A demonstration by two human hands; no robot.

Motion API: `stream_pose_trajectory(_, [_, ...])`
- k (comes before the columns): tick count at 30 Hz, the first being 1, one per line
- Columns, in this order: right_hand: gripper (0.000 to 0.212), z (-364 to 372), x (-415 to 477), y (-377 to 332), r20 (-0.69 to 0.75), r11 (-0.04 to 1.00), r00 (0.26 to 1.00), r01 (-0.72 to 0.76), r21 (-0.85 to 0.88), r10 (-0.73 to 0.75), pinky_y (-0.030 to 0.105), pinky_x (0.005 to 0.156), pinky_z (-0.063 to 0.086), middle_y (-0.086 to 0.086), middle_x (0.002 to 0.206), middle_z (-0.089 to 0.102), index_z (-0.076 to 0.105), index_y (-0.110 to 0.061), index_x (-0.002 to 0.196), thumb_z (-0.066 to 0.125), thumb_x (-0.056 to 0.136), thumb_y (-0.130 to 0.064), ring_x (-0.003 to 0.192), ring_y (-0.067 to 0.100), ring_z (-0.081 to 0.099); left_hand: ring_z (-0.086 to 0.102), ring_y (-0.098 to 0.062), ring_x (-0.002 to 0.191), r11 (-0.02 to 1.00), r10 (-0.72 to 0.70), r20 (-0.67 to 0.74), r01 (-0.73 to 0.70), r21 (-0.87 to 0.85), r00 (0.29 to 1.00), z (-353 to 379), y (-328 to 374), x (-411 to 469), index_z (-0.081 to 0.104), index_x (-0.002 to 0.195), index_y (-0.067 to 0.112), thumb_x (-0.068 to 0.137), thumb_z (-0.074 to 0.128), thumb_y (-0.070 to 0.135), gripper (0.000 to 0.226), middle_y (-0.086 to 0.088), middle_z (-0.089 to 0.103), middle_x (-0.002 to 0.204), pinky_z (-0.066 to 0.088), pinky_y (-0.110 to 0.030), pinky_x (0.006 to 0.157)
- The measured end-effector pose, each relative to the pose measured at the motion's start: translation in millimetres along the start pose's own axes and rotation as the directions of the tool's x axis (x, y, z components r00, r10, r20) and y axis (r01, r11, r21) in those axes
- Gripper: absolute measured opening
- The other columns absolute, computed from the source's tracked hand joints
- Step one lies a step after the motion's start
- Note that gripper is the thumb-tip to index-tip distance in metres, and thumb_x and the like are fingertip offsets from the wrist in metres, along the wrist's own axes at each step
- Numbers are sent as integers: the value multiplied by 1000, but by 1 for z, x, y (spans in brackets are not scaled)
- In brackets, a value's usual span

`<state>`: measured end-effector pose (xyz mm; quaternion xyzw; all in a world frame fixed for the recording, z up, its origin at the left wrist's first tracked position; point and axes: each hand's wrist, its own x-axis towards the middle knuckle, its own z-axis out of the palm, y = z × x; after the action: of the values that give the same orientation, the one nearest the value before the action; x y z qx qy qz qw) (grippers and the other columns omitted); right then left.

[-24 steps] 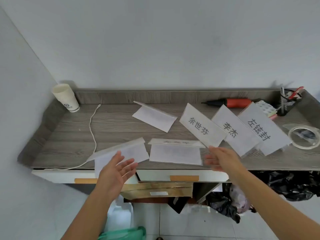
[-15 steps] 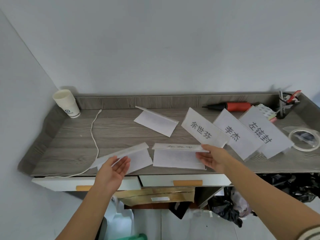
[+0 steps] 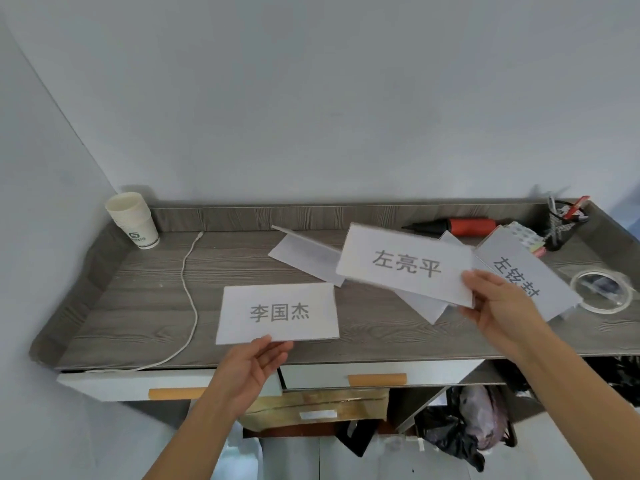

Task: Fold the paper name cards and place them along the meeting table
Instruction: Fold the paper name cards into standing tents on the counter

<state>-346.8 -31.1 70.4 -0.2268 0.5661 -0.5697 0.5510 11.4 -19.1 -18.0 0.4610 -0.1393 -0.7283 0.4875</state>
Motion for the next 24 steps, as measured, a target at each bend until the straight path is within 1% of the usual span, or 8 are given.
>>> stream_pose_trajectory(5, [12, 2, -6, -8, 46, 996, 995, 92, 16, -93, 18, 51, 56, -5, 75, 77, 65, -19, 86, 56, 92, -13, 62, 5, 69, 74, -26, 81, 999, -47, 73, 46, 17, 996, 22, -20, 11, 58, 116, 5, 93, 49, 1, 24, -18, 75, 92, 62, -31, 68])
stream_pose_trajectory(7, [8, 5, -6, -3, 68, 992, 990, 122, -13, -121, 18, 51, 55, -4, 77, 77, 67, -20, 88, 68, 81, -20, 62, 6, 69, 74, -26, 81, 997, -72, 71, 72, 8, 995, 29, -29, 14, 58, 115, 3, 93, 50, 2, 23, -19, 75, 92, 62, -32, 69])
stream_pose_trajectory(9, [19, 9, -4, 5, 84, 989, 988, 135, -56, -130, 19, 52, 55, -3, 80, 76, 67, -20, 91, 73, 73, -25, 64, 7, 69, 74, -27, 80, 995, -100, 36, 99, 11, 994, 32, -39, 16, 59, 114, 1, 93, 52, 2, 22, -20, 75, 91, 62, -32, 67])
stream_pose_trajectory(11, [7, 17, -1, 14, 89, 984, 987, 143, -103, -134, 19, 53, 55, -3, 80, 75, 67, -20, 91, 64, 87, -16, 64, 7, 69, 74, -29, 78, 991, -124, -32, 125, 37, 992, 33, -50, 16, 58, 113, -4, 93, 52, 3, 22, -24, 74, 90, 62, -33, 64])
stream_pose_trajectory(15, [13, 38, 2, 34, 112, 973, 986, 144, -183, -125, 24, 61, 54, 5, 93, 73, 66, -19, 93, 57, 93, -11, 80, 16, 69, 73, -31, 74, 971, -159, -154, 183, 156, 975, 35, -60, 16, 58, 111, -8, 95, 53, 10, 24, -27, 71, 93, 60, -33, 56])
stream_pose_trajectory(20, [14, 58, 2, 64, 126, 966, 988, 113, -232, -85, 49, 90, 52, 15, 107, 72, 70, -14, 99, 58, 92, -11, 99, 32, 66, 72, -31, 72, 923, -121, -175, 176, 341, 977, 39, -50, 16, 57, 104, -7, 97, 52, 19, 28, -25, 71, 85, 61, -34, 58])
stream_pose_trajectory(22, [14, 63, 0, 74, 131, 965, 989, 103, -242, -73, 50, 91, 50, 12, 102, 74, 71, -16, 98, 59, 92, -11, 97, 31, 65, 72, -30, 70, 907, -127, -141, 173, 384, 982, 39, -44, 14, 56, 108, -5, 97, 50, 17, 25, -23, 69, 83, 61, -34, 60])
stream_pose_trajectory(24, [14, 67, -1, 83, 137, 966, 988, 102, -237, -71, 47, 85, 49, 7, 94, 75, 71, -17, 95, 59, 92, -11, 92, 27, 64, 71, -30, 72, 895, -105, -147, 157, 417, 984, 34, -36, 10, 56, 112, -2, 96, 51, 12, 22, -22, 70, 87, 60, -34, 60])
